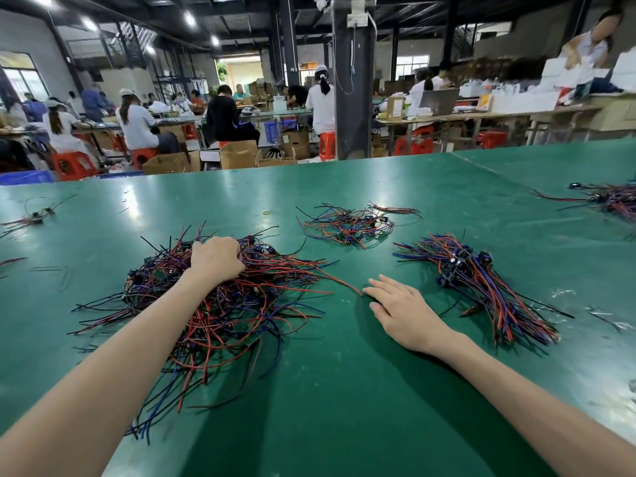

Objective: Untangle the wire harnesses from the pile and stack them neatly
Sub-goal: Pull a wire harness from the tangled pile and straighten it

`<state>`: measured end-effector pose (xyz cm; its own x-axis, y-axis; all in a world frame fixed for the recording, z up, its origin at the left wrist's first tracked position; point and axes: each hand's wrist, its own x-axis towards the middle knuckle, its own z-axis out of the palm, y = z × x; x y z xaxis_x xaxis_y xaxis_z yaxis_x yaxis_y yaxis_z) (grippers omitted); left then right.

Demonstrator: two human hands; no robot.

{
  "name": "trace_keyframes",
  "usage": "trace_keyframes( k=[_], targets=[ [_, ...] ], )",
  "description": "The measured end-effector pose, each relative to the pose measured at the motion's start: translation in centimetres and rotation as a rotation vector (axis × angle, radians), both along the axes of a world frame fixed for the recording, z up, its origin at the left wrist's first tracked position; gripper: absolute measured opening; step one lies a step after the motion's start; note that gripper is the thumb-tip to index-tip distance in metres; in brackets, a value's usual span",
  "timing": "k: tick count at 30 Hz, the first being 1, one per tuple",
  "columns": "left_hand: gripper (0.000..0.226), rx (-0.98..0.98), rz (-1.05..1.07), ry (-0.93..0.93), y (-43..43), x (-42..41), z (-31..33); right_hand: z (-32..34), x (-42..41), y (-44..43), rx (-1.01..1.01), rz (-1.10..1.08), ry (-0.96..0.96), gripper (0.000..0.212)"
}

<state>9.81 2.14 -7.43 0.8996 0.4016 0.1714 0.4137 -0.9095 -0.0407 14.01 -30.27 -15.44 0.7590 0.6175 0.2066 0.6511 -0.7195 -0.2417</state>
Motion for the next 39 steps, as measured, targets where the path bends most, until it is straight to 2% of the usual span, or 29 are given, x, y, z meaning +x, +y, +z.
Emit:
trace_keyframes(
  k=[3,5,11,14,17,19,21,25,27,30,34,37,39],
  targets=[
    [0.023,0.048,0.010,-0.002,-0.2,-0.2,0.1,-0.1,0.0,0.2,0.002,-0.001,-0.005,0.041],
    [0.029,0.043,0.034,-0.085,-0.1,-0.3,0.4,-0.1,-0.1,0.4,0.009,0.006,-0.004,0.041],
    [0.021,-0.329,0.047,-0.549,-1.4,-0.1,3.2,-0.2,0.1,0.0,0.006,-0.008,0.009,0.041],
    [0.012,-0.489,-0.077,-0.776,-2.5,-0.7,4.8,-0.4,0.0,0.2,0.022,-0.004,0.017,0.041],
    [0.009,-0.662,-0.202,-0.900,-5.3,-1.9,5.6,-0.4,0.2,0.2,0.061,0.000,0.021,0.039],
    [0.008,-0.830,-0.242,-0.927,-7.8,-2.8,4.9,-0.2,0.3,0.2,0.087,0.013,0.023,0.038],
    [0.013,-1.084,-0.261,-0.935,-10.2,-3.6,3.4,-0.1,0.2,0.3,0.127,0.040,0.020,0.037],
    [0.022,-1.537,-0.254,-0.904,-13.9,-4.4,0.2,0.3,-0.1,0.4,0.329,0.020,0.007,0.036],
    [0.021,-1.693,-0.240,-0.873,-14.9,-4.5,-1.0,0.8,-0.2,0.3,0.421,-0.007,0.049,0.035],
    [0.020,-1.803,-0.206,-0.830,-15.2,-4.6,-2.1,1.4,-0.3,0.6,0.597,-0.057,0.112,0.034],
    [0.019,-1.915,-0.164,-0.790,-15.2,-5.0,-2.9,2.3,-0.6,-0.1,0.944,-0.213,0.150,0.049],
    [0.019,-1.979,-0.135,-0.827,-14.8,-5.2,-2.9,2.7,-0.1,-0.8,1.074,-0.282,0.210,0.050],
    [0.019,-2.053,-0.116,-0.827,-14.4,-5.4,-2.8,2.9,0.2,-0.8,1.167,-0.295,0.317,0.046]
  ],
)
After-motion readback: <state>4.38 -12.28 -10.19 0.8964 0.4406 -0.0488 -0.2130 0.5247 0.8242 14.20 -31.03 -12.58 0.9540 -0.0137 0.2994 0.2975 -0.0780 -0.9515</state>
